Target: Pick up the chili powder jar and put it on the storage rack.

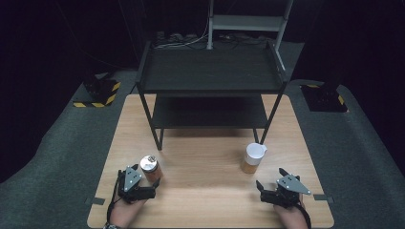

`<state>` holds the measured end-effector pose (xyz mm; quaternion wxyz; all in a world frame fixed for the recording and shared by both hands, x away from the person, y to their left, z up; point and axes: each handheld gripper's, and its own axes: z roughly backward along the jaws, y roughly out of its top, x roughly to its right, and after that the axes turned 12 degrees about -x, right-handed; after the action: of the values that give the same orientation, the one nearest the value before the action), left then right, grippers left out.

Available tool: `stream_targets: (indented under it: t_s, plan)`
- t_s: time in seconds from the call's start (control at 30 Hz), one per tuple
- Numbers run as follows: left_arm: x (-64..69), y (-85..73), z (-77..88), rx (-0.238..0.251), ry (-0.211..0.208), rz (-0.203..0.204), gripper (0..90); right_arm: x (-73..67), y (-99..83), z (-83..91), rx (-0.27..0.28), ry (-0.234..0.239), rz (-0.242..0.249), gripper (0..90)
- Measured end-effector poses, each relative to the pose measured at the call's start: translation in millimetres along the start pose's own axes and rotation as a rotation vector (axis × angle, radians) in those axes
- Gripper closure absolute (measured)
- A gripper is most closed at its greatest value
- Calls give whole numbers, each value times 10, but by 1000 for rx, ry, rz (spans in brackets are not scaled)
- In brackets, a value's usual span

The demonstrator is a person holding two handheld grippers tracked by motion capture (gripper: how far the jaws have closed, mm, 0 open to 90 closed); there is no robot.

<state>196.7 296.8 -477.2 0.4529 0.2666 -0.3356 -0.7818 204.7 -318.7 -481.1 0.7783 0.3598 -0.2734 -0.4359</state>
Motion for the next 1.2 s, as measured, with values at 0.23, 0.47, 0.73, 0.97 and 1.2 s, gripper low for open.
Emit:
stream_targets:
  t_s: [0.23,0.47,0.73,0.97,1.2]
  plan:
    - [-2,26,-12,-12,0,8,5,19,-13,17,-3,-7,-16,0]
    - [-7,-6,1,3,-4,5,5,-1,35,-14,-17,-2,27,2]
    - [-18,-36,16,13,-5,19,5,-24,50,-24,-22,-15,13,5]
    - [4,-21,28,-2,5,14,5,-18,68,-28,-32,-15,-2,5]
    - [16,-29,33,0,10,6,5,-21,83,-30,-41,-16,-1,5]
